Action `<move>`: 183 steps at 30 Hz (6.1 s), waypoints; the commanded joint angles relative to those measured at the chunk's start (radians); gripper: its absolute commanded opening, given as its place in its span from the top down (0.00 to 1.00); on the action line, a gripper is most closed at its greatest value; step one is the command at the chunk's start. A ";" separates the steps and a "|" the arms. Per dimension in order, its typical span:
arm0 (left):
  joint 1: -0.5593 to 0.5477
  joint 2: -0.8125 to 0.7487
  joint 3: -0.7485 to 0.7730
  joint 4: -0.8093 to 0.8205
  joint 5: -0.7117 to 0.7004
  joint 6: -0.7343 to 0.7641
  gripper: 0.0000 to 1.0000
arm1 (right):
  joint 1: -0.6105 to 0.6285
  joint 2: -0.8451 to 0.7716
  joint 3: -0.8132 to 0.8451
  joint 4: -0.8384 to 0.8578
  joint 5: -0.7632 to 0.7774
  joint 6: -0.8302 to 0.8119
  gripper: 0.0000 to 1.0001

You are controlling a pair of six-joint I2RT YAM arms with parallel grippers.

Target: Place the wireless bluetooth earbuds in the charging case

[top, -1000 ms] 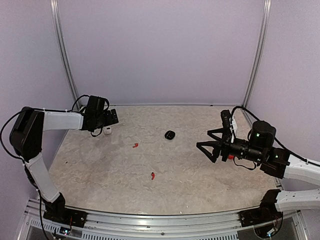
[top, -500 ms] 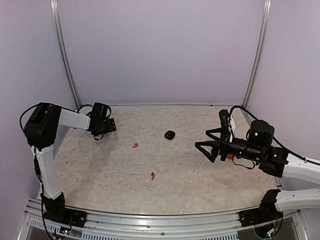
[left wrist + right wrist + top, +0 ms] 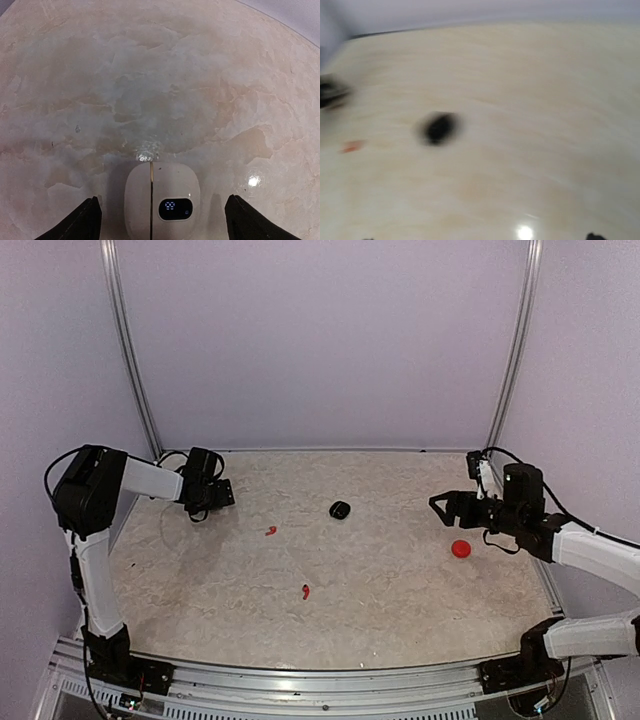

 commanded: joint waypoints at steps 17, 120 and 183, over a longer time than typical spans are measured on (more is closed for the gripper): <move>-0.124 -0.186 0.028 0.000 -0.109 0.087 0.10 | -0.151 0.216 -0.136 -0.021 0.190 0.087 0.18; -0.644 -0.207 -0.119 0.339 0.991 0.017 0.90 | 0.684 0.053 0.027 0.080 0.213 -0.482 0.08; -0.816 -0.643 -0.248 0.452 0.705 0.422 0.60 | 0.682 -0.081 0.010 0.407 -0.188 -0.231 0.95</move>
